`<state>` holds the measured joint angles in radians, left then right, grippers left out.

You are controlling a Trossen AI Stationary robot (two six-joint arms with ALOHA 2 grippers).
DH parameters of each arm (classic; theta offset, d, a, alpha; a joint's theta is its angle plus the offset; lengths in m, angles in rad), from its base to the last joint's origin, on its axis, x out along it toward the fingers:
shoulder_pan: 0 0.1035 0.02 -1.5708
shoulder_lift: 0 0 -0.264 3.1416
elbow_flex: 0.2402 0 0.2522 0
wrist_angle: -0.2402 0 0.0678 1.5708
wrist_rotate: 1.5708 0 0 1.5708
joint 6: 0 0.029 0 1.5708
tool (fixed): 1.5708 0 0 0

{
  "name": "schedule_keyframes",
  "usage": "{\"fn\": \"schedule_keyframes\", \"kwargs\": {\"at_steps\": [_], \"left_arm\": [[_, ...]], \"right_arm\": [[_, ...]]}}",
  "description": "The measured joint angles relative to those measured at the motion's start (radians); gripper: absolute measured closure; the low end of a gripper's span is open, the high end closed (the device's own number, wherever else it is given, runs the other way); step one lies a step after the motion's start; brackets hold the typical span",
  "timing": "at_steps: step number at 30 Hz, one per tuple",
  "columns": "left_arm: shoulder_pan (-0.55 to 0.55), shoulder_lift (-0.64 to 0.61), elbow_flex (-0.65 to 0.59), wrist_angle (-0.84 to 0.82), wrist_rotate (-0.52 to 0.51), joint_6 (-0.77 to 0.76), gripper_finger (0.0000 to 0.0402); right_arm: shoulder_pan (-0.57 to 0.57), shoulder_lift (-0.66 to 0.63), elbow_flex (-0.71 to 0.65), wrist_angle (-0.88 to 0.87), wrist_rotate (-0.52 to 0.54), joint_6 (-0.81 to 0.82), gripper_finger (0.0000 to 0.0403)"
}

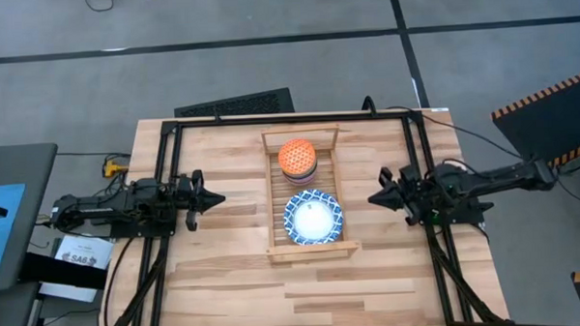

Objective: Place and stack bowls onto a shelf
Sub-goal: Return to Home Position

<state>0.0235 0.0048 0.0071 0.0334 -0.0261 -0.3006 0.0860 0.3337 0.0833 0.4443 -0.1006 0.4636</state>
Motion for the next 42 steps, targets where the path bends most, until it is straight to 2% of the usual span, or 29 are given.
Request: {"fn": "schedule_keyframes", "kwargs": {"at_steps": [5, 11, 15, 19, 28, 42], "left_arm": [[0.000, 0.000, 0.000, 0.000, 0.000, 0.000, 0.0401], [0.000, 0.000, -0.001, 0.001, 0.000, 0.000, 0.0401], [0.000, 0.002, -0.001, 0.000, 0.000, 0.000, 0.0401], [0.000, 0.002, -0.001, 0.000, 0.001, 0.000, 0.0401], [0.000, 0.002, -0.001, 0.002, -0.006, 0.000, 0.0401], [-0.002, 0.001, 0.000, 0.001, -0.007, 0.001, 0.0401]], "right_arm": [[-0.003, -0.127, -0.074, -0.024, 0.001, -0.001, 0.0385], [-0.014, -0.328, -0.075, -0.295, 0.000, -0.082, 0.0385], [-0.015, -0.330, -0.074, -0.405, 0.000, -0.164, 0.0385], [-0.014, -0.320, -0.075, -0.404, 0.013, -0.219, 0.0385], [-0.014, -0.307, -0.075, -0.406, 0.027, -0.195, 0.0330], [-0.016, -0.333, -0.075, -0.394, 0.019, -0.192, 0.0322]]}}
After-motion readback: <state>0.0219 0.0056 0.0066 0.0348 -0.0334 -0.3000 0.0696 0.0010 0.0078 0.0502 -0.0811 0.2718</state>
